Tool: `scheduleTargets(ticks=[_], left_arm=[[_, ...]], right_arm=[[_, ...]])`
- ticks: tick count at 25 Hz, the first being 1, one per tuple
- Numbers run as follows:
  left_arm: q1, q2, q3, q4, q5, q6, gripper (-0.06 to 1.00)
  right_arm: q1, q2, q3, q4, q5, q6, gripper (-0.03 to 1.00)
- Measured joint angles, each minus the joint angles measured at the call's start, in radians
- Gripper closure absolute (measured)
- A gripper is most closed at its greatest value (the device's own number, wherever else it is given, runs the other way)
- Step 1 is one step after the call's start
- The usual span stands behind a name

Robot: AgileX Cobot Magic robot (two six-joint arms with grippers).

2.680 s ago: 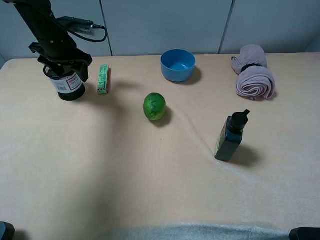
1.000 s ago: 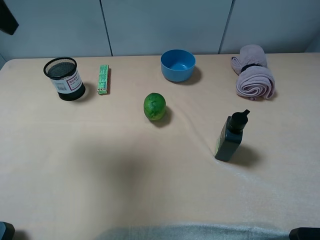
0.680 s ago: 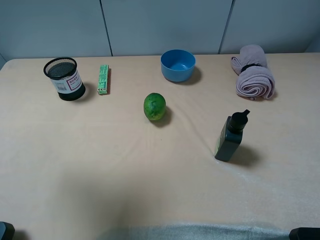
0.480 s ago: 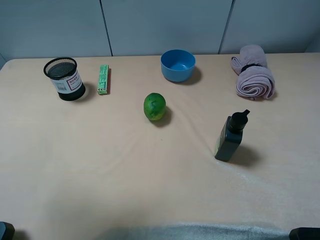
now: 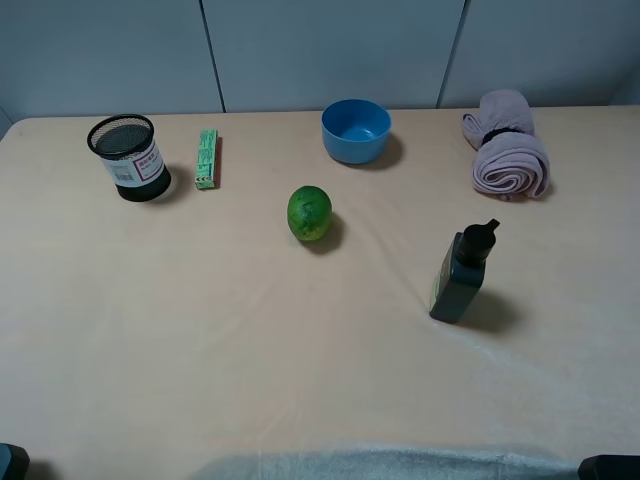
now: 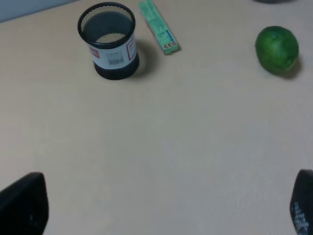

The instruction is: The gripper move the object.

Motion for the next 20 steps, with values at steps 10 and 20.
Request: scheduleTargets(ticks=[10,20], left_arm=[[0.048,-0.157,0.207,0.002,-0.003,0.003,-0.05],[0.170,-0.307,0.319,0.003,-0.099,0.148,-0.05]], right_arm=[[0.000,0.000,0.000,0.000,0.000,0.000,0.28],[0.000,0.000,0.000,0.000,0.000,0.000,0.28]])
